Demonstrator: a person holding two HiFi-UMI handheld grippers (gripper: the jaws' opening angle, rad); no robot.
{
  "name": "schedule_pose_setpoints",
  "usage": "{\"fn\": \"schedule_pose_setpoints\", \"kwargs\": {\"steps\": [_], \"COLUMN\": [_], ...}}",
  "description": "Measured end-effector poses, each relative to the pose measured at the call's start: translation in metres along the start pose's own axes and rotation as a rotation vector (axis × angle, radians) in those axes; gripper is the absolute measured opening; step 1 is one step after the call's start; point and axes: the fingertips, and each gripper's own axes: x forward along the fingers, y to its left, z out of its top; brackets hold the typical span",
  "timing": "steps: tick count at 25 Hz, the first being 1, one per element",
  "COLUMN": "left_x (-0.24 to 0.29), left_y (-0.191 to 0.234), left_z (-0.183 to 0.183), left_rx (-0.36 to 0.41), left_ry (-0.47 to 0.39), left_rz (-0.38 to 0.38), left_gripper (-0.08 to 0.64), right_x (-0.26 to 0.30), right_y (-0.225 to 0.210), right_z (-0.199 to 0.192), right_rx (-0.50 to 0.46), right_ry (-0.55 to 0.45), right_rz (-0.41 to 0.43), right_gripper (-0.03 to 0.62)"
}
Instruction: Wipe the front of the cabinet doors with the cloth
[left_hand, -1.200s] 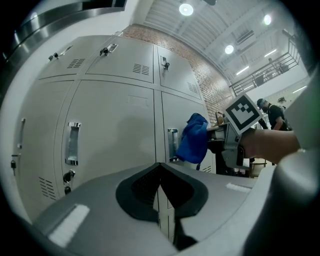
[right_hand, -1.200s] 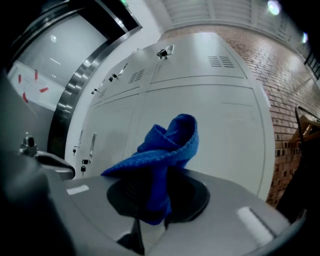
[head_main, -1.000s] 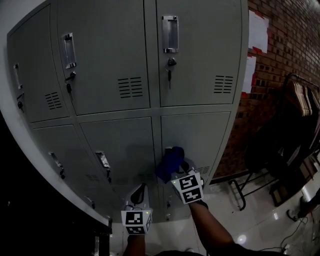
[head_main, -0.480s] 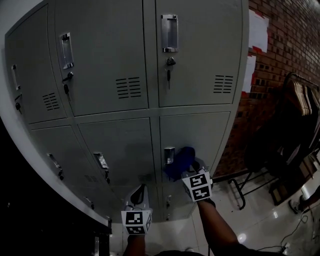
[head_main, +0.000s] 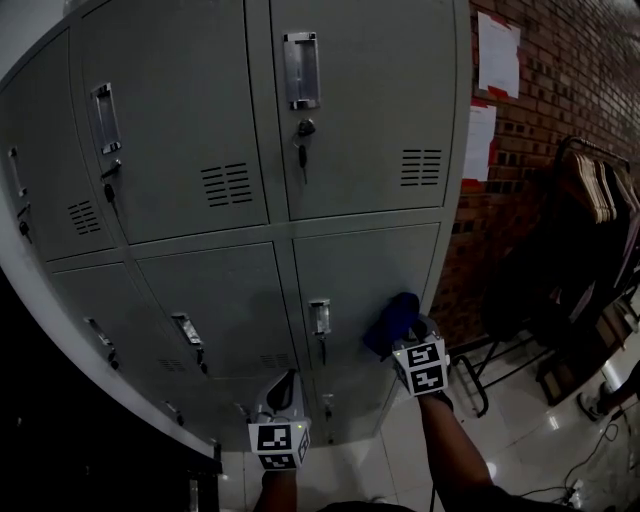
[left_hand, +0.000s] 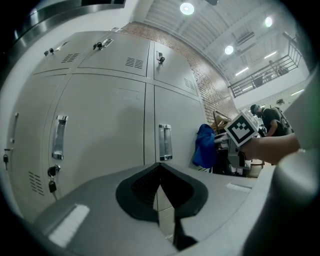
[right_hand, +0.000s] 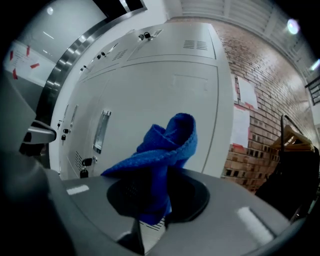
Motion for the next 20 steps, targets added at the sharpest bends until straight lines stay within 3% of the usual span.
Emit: {"fn": "schedule_pose_setpoints", "kwargs": {"steps": [11,20], "left_x": [0.005,0.0], "left_y": [-0.021,-0.01], "left_z": [-0.006,-0.008], "left_rx": [0.0,-0.002], "left_ry": [0.009,0.013], "left_rz": [0.0,0.017], "left_gripper": [0.017,0.017], "right_x": [-0.011,0.001], "right_y": [-0.042,0.052], "right_z": [-0.022,-0.034], "right_rx": [0.007,-0.021], "right_ry": [0.024,0.019], "right_rz": [-0.061,0.137], "right_gripper": [0.074,0.075]}}
